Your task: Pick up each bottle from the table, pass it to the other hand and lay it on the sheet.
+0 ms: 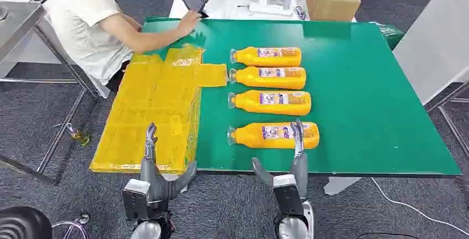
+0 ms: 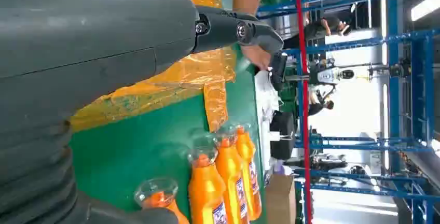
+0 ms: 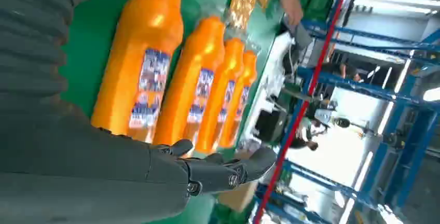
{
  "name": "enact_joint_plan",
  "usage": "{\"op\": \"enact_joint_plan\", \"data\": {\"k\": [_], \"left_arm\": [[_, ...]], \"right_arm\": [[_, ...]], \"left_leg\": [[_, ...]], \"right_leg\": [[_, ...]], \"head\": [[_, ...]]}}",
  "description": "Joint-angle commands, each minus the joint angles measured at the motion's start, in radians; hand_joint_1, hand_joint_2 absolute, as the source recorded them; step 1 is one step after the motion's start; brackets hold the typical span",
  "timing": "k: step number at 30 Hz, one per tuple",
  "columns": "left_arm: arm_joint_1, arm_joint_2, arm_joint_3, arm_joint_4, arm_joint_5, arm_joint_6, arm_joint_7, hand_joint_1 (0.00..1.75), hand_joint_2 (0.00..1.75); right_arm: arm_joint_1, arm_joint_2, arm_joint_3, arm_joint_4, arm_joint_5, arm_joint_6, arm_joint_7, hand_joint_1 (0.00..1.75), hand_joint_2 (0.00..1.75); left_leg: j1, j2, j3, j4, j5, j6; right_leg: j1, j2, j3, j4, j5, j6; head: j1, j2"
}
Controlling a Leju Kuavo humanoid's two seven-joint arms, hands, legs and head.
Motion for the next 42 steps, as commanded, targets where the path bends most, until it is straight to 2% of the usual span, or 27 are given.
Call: {"op": "enact_joint_plan", "data": {"k": [1, 5, 7, 8, 9, 10, 12, 16, 17, 18, 22, 23, 26, 30, 37, 42], "left_arm": [[-0.028, 0.007, -0.013, 0.069, -0.003, -0.005, 0.016, 0.0, 1.75], [-0.042, 0.008, -0.022, 0.111, -0.013, 0.021, 0.038, 0.0, 1.75], [-0.047, 0.006, -0.027, 0.113, -0.01, 0.017, 0.038, 0.0, 1.75], [-0.048, 0.008, -0.03, 0.114, -0.008, 0.013, 0.039, 0.0, 1.75], [-0.045, -0.002, -0.03, 0.106, -0.007, 0.008, 0.038, 0.0, 1.75], [-0.045, -0.005, -0.032, 0.105, -0.006, 0.007, 0.038, 0.0, 1.75], [-0.061, -0.01, -0.039, 0.124, -0.003, -0.008, 0.042, 0.0, 1.75], [-0.067, -0.011, -0.04, 0.135, -0.003, -0.013, 0.042, 0.0, 1.75], [-0.071, -0.013, -0.041, 0.142, -0.002, -0.021, 0.042, 0.0, 1.75], [-0.071, -0.013, -0.046, 0.141, -0.003, -0.026, 0.041, 0.0, 1.75], [-0.074, -0.006, -0.058, 0.131, -0.003, -0.043, 0.043, 0.0, 1.75], [-0.079, -0.006, -0.058, 0.137, -0.002, -0.046, 0.045, 0.0, 1.75], [-0.092, -0.01, -0.055, 0.155, 0.0, -0.052, 0.046, 0.0, 1.75], [-0.1, -0.013, -0.058, 0.158, 0.002, -0.061, 0.045, 0.0, 1.75], [-0.101, -0.014, -0.059, 0.157, 0.002, -0.061, 0.046, 0.0, 1.75], [-0.109, -0.012, -0.06, 0.163, 0.006, -0.075, 0.057, 0.0, 1.75]], "right_arm": [[-0.045, -0.05, -0.037, 0.062, 0.053, -0.037, 0.025, 0.0, 1.75], [-0.069, -0.07, -0.068, 0.153, 0.153, -0.056, 0.096, 0.0, 1.75], [-0.09, -0.081, -0.086, 0.185, 0.167, -0.055, 0.096, 0.0, 1.75], [-0.112, -0.078, -0.109, 0.223, 0.215, -0.06, 0.094, 0.0, 1.75], [-0.134, -0.066, -0.178, 0.253, 0.365, -0.06, 0.111, 0.0, 1.75], [-0.146, -0.07, -0.179, 0.267, 0.361, -0.06, 0.111, 0.0, 1.75], [-0.197, -0.097, -0.216, 0.326, 0.528, -0.06, 0.151, 0.0, 1.75], [-0.21, -0.106, -0.218, 0.344, 0.514, -0.06, 0.142, 0.0, 1.75], [-0.219, -0.117, -0.229, 0.349, 0.598, -0.06, 0.177, 0.0, 1.75], [-0.238, -0.131, -0.224, 0.376, 0.591, -0.06, 0.186, 0.0, 1.75], [-0.332, -0.217, -0.155, 0.504, 0.616, -0.048, 0.259, 0.0, 1.75], [-0.354, -0.238, -0.128, 0.537, 0.618, -0.03, 0.267, 0.0, 1.75], [-0.397, -0.267, -0.077, 0.59, 0.645, -0.002, 0.291, 0.0, 1.75], [-0.425, -0.282, -0.036, 0.604, 0.649, 0.056, 0.313, 0.0, 1.75], [-0.428, -0.281, -0.035, 0.603, 0.648, 0.058, 0.314, 0.0, 1.75], [-0.474, -0.328, 0.047, 0.625, 0.662, 0.185, 0.374, 0.0, 1.75]], "left_leg": [[0.0, 0.0, 0.003, -0.001, -0.001, 0.002], [-0.001, 0.0, 0.008, -0.003, -0.002, 0.003], [0.0, 0.0, 0.008, -0.003, -0.001, 0.003], [-0.001, 0.0, 0.005, -0.002, 0.0, 0.002], [0.0, 0.001, 0.007, -0.002, -0.001, 0.003], [-0.001, 0.0, 0.004, -0.002, 0.0, 0.002], [-0.001, 0.0, 0.007, -0.002, -0.001, 0.003], [-0.001, 0.0, 0.005, -0.002, 0.0, 0.003], [-0.001, -0.001, 0.004, -0.001, 0.0, 0.002], [-0.001, 0.0, 0.005, -0.002, 0.0, 0.003], [-0.001, 0.002, 0.008, -0.002, -0.001, 0.004], [-0.001, 0.001, 0.003, -0.001, 0.0, 0.002], [-0.001, 0.001, 0.004, -0.001, 0.0, 0.003], [-0.001, 0.002, 0.003, 0.0, 0.0, 0.002], [-0.001, 0.0, 0.004, 0.0, 0.0, 0.002], [-0.002, 0.002, 0.006, 0.0, -0.001, 0.004]], "right_leg": [[0.0, -0.001, 0.004, -0.002, 0.0, -0.001], [0.0, -0.002, 0.008, -0.003, -0.002, -0.003], [0.001, -0.002, 0.008, -0.004, -0.001, -0.003], [0.0, -0.001, 0.005, -0.003, 0.0, -0.002], [0.0, -0.001, 0.007, -0.003, -0.001, -0.002], [0.0, -0.001, 0.004, -0.002, 0.0, -0.002], [0.0, -0.001, 0.007, -0.003, 0.0, -0.002], [0.0, -0.002, 0.006, -0.003, 0.0, -0.002], [0.0, -0.001, 0.005, -0.002, 0.0, -0.002], [0.0, -0.001, 0.005, -0.002, 0.0, -0.002], [0.0, 0.0, 0.008, -0.003, -0.001, -0.003], [0.0, 0.0, 0.004, -0.001, 0.0, -0.001], [0.0, 0.0, 0.004, -0.002, 0.0, -0.001], [0.0, 0.001, 0.004, -0.001, 0.001, -0.001], [0.0, 0.0, 0.004, -0.001, 0.0, -0.001], [0.0, 0.001, 0.006, -0.001, 0.0, -0.001]], "head": [[0.0, 0.0], [0.0, 0.0], [0.0, 0.0], [0.0, 0.0], [0.0, 0.0], [0.0, 0.0], [0.0, 0.0], [0.0, 0.0], [0.0, 0.0], [0.0, 0.0], [0.0, 0.0], [0.0, 0.0], [0.0, 0.0], [0.0, 0.0], [0.0, 0.0], [0.0, 0.0]]}}
